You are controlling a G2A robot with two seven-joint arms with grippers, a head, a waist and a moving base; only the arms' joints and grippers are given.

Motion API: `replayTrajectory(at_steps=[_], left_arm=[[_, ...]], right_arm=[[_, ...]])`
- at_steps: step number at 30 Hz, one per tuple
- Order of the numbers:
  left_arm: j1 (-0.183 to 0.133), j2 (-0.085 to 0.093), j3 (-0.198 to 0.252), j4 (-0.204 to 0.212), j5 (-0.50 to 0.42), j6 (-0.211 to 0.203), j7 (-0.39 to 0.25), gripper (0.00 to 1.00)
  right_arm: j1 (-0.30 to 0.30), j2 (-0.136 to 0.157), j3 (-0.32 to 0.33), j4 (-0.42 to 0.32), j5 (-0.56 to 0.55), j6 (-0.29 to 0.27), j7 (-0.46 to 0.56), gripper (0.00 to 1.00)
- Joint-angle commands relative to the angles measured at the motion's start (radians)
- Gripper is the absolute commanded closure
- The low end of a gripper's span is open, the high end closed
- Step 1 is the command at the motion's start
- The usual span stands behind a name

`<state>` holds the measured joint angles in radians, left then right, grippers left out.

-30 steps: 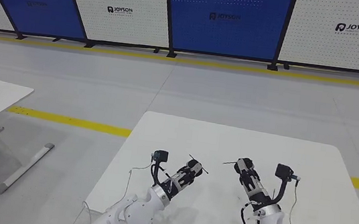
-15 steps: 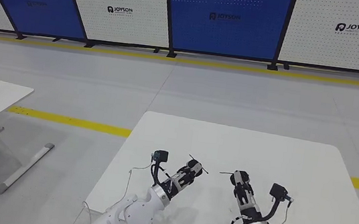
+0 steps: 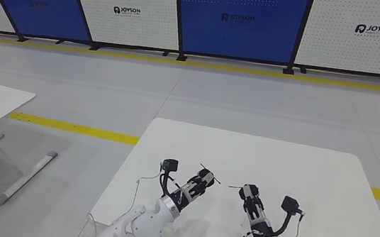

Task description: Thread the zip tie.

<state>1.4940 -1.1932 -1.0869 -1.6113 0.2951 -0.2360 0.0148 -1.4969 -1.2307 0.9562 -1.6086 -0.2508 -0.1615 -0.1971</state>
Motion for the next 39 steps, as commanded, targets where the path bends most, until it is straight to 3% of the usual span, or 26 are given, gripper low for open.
replayTrajectory(at_steps=[1,7,15,34,39], left_arm=[[0.0,0.0,0.0,0.0,0.0,0.0,0.0,1.0],[0.007,0.001,-0.005,-0.009,0.025,0.012,0.015,1.0],[0.008,-0.011,0.039,-0.018,0.063,0.107,0.058,1.0],[0.008,-0.011,0.039,-0.018,0.063,0.107,0.058,1.0],[0.002,-0.017,0.041,-0.014,0.049,0.146,0.084,1.0]], right_arm=[[-0.006,-0.004,-0.006,0.018,-0.004,-0.023,-0.024,1.0],[-0.014,-0.014,-0.013,0.034,-0.03,-0.028,-0.104,1.0],[-0.014,-0.014,-0.013,0.034,-0.03,-0.028,-0.104,1.0],[-0.006,-0.028,-0.026,0.027,-0.035,-0.034,-0.041,1.0],[-0.006,-0.028,-0.026,0.027,-0.035,-0.034,-0.041,1.0]])
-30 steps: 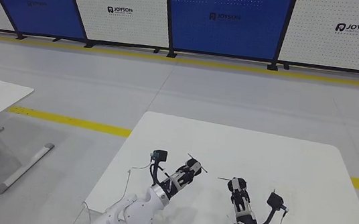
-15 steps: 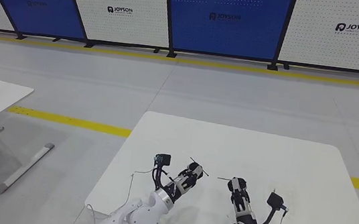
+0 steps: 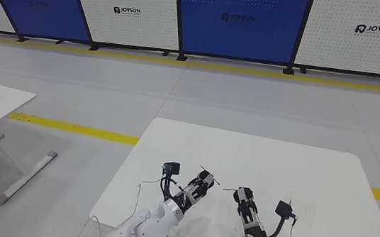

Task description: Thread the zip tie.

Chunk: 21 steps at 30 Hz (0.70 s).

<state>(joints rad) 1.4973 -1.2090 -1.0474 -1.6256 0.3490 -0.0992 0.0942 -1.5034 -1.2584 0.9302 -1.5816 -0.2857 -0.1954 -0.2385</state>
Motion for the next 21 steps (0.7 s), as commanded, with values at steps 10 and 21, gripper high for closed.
replayTrajectory(at_steps=[10,21], left_arm=[[-0.002,-0.003,0.003,0.0,-0.01,0.013,0.003,1.0],[-0.002,-0.003,0.003,0.0,-0.01,0.013,0.003,1.0]], right_arm=[[0.0,-0.001,0.007,-0.001,0.013,0.001,0.009,1.0],[0.01,-0.007,0.018,0.004,0.011,0.037,0.022,1.0]])
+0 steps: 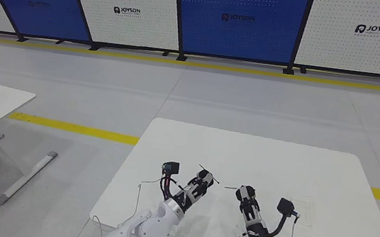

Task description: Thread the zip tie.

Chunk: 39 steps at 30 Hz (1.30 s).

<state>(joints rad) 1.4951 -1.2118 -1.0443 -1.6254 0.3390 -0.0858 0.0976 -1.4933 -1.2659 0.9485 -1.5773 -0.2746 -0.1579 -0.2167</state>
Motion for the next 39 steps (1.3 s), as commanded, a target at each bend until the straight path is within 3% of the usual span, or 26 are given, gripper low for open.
replayTrajectory(at_steps=[1,21,30,39], left_arm=[[0.0,0.0,0.0,0.0,0.0,0.0,0.0,1.0],[0.0,0.0,0.0,0.0,0.0,0.0,0.0,1.0],[0.0,0.0,0.0,0.0,0.0,0.0,0.0,1.0],[0.0,0.0,0.0,0.0,0.0,0.0,0.0,1.0]], right_arm=[[0.0,0.0,0.0,0.0,0.0,0.0,0.0,1.0],[0.034,-0.015,-0.007,0.022,0.016,0.021,0.037,1.0],[0.058,-0.032,-0.022,0.044,-0.016,0.083,0.029,1.0],[0.057,-0.042,-0.027,0.042,-0.029,0.067,0.013,1.0]])
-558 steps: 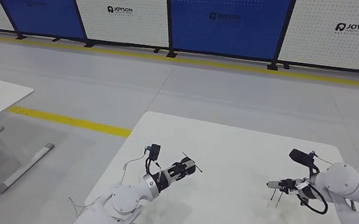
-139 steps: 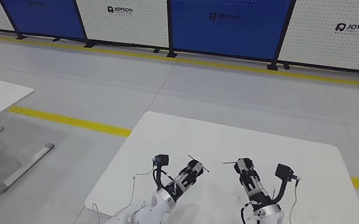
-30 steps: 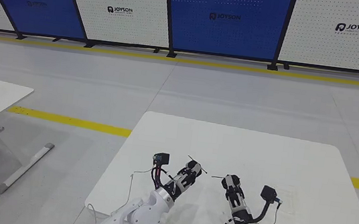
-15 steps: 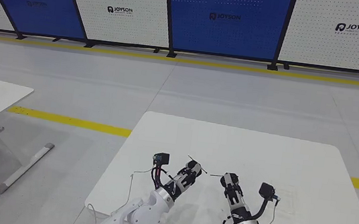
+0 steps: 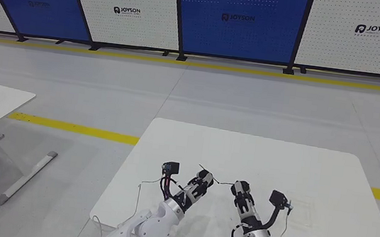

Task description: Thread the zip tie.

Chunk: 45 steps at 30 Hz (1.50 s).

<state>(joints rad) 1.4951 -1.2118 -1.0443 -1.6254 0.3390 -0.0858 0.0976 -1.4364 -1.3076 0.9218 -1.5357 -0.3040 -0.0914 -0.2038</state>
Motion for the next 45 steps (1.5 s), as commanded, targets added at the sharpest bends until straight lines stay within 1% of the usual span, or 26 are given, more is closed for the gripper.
replayTrajectory(at_steps=[1,5,12,22,37,45], left_arm=[[0.0,0.0,0.0,0.0,0.0,0.0,0.0,1.0],[0.0,0.0,0.0,0.0,0.0,0.0,0.0,1.0],[0.0,0.0,0.0,0.0,0.0,0.0,0.0,1.0],[0.0,0.0,0.0,0.0,0.0,0.0,0.0,1.0],[0.0,0.0,0.0,0.0,0.0,0.0,0.0,1.0],[0.0,0.0,0.0,0.0,0.0,0.0,0.0,1.0]], right_arm=[[0.0,0.0,0.0,0.0,0.0,0.001,0.001,1.0],[0.0,0.0,0.0,0.0,0.0,0.001,0.001,1.0],[-0.001,-0.005,0.009,-0.001,0.002,0.01,0.035,1.0],[-0.021,-0.009,0.032,-0.01,-0.01,-0.014,0.044,1.0],[-0.018,-0.022,0.041,-0.002,-0.014,-0.01,0.066,1.0],[-0.04,-0.024,0.06,-0.008,-0.019,-0.033,0.056,1.0]])
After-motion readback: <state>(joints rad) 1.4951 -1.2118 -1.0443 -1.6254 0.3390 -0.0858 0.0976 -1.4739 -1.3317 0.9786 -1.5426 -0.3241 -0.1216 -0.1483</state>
